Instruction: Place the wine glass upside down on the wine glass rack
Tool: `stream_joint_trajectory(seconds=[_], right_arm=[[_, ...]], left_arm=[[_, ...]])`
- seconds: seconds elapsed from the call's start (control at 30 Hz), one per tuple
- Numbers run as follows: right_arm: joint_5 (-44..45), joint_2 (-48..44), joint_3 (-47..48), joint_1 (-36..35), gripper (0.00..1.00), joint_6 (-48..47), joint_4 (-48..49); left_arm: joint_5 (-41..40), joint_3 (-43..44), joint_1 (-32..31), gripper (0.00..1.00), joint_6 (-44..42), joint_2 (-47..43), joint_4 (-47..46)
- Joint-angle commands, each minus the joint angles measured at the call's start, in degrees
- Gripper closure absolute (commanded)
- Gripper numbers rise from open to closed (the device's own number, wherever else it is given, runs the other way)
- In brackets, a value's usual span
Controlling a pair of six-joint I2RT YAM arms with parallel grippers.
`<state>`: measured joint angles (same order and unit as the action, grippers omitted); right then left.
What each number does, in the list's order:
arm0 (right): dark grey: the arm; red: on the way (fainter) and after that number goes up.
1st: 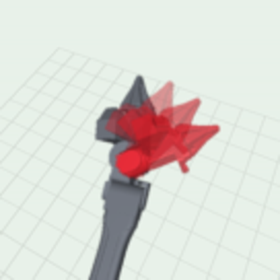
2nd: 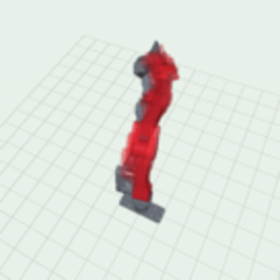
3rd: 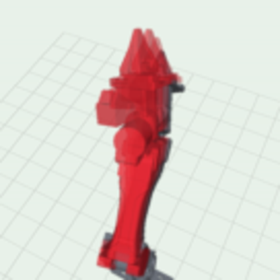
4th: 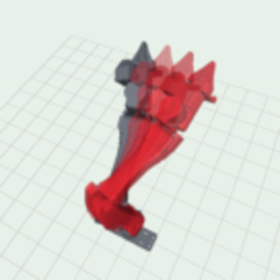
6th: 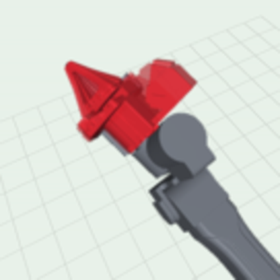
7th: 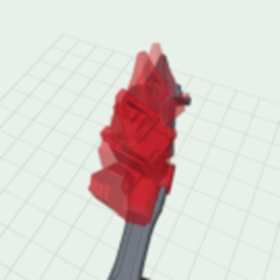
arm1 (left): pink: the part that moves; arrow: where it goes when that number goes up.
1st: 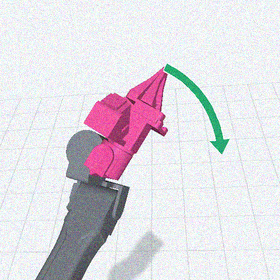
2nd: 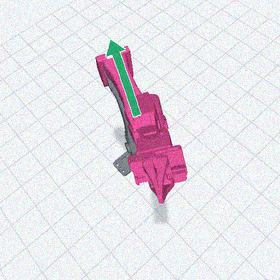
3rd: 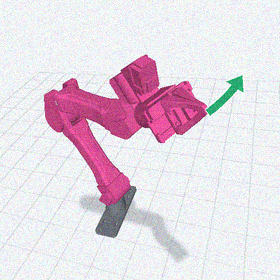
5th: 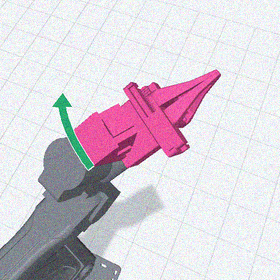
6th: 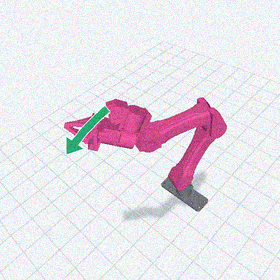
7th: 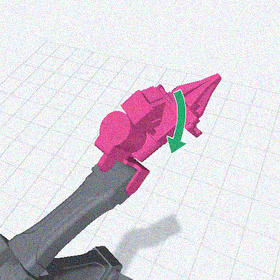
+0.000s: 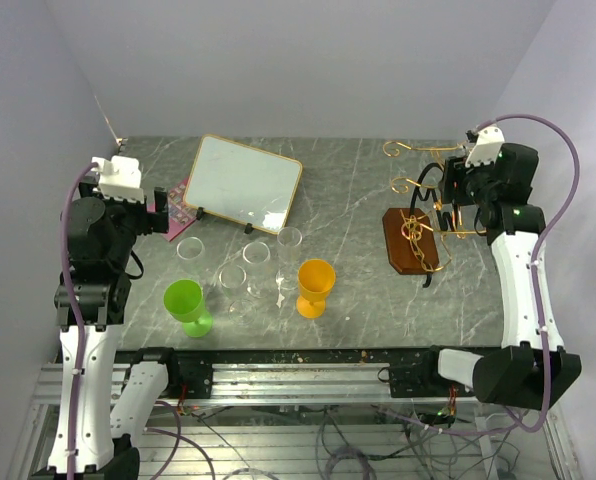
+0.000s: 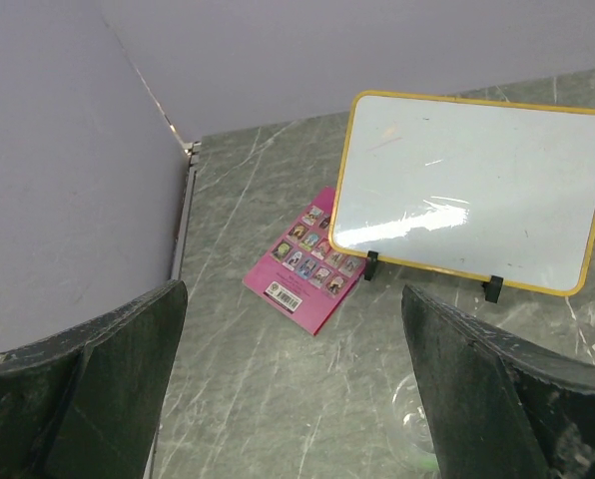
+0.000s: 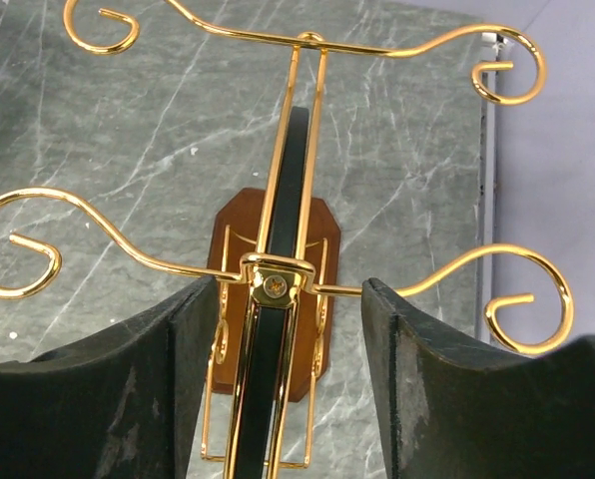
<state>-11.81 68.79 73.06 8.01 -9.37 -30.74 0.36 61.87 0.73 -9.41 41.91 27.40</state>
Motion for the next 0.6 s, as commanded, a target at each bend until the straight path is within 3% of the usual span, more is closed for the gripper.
stream_joint_trajectory(seconds=[0.0,0.37,0.57], right_arm=[[-1.81,1.07,0.69,-0.36,0.44,0.25,1.68],[-4.27,3.84,0.13,-0.80,0.55,0.69,4.57],[-5.39,4.43,0.03,-2.16,0.73,1.57,4.68]], left_arm=[[1.90,-0.51,0.90,0.01,-0.84,0.10,0.20],[3.68,-1.50,1.10,0.01,-1.70,0.36,-0.17],[4.75,-2.47,1.25,0.01,-2.51,0.19,-0.50]])
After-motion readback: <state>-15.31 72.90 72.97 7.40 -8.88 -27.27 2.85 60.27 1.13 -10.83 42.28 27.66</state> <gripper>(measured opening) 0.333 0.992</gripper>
